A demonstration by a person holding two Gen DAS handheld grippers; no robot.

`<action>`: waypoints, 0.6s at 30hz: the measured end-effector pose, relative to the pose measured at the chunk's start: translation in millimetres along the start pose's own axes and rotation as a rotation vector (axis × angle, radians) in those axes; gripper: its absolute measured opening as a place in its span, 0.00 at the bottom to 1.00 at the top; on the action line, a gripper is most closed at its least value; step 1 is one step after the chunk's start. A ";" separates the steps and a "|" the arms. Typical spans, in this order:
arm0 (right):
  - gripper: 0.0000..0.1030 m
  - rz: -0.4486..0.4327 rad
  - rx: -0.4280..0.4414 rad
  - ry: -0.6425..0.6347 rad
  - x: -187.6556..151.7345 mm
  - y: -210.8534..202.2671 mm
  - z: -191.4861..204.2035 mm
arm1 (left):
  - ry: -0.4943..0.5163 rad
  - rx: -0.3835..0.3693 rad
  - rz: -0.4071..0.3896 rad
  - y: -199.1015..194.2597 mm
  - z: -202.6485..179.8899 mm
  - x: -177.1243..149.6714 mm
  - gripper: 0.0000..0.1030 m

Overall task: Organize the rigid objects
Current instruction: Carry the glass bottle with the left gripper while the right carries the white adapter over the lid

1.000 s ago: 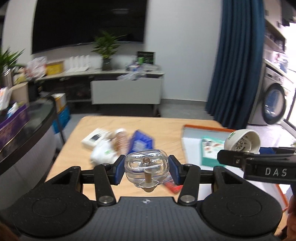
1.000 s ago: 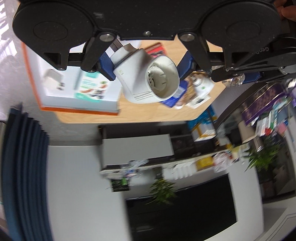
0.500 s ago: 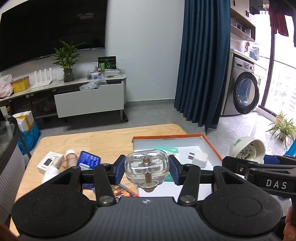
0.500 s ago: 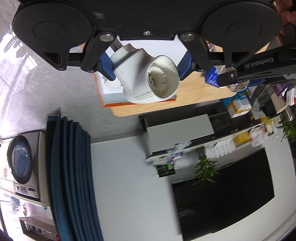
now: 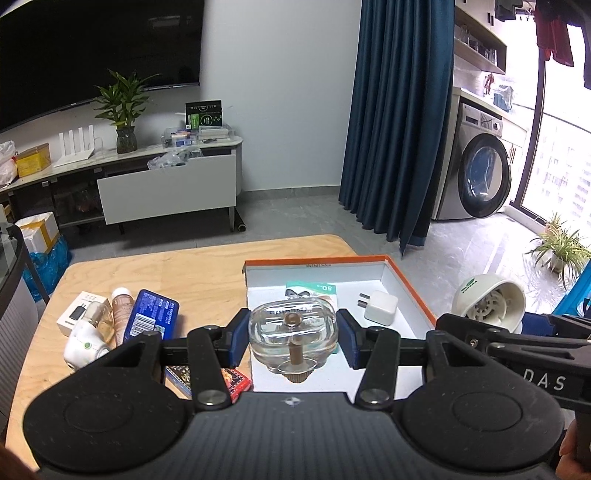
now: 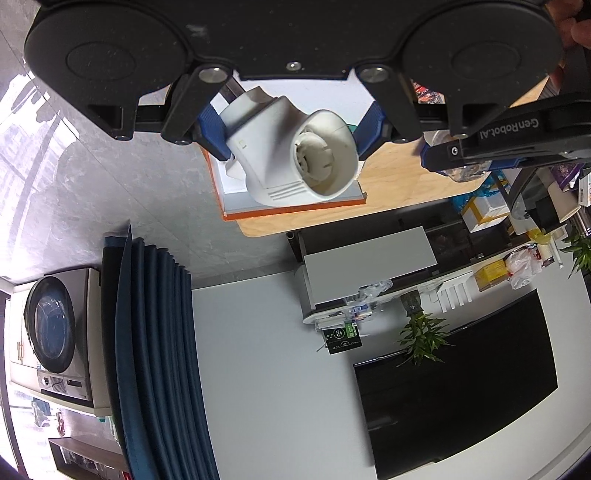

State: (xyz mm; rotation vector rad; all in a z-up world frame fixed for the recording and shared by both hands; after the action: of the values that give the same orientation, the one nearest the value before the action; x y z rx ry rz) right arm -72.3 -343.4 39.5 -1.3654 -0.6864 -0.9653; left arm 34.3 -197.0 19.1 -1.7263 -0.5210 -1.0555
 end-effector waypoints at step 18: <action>0.84 0.006 -0.005 0.010 -2.4 0.5 -3.7 | -0.003 -0.025 0.014 3.6 -12.7 -1.7 0.49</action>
State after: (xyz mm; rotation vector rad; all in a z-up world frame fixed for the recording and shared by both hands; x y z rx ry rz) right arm -73.4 -346.6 36.7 -1.3648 -0.6726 -0.9693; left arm 30.9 -209.8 17.2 -1.7513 -0.4986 -1.0539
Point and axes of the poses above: each gripper's, at about its wrist camera, not at the fingertips, and y roughly the way its jaws point, z to its left, x to its top, the point moved 2 cm from there along y, roughly the way its jaws point, and after that the axes turned 5 degrees about -y, right-handed, at the moved point
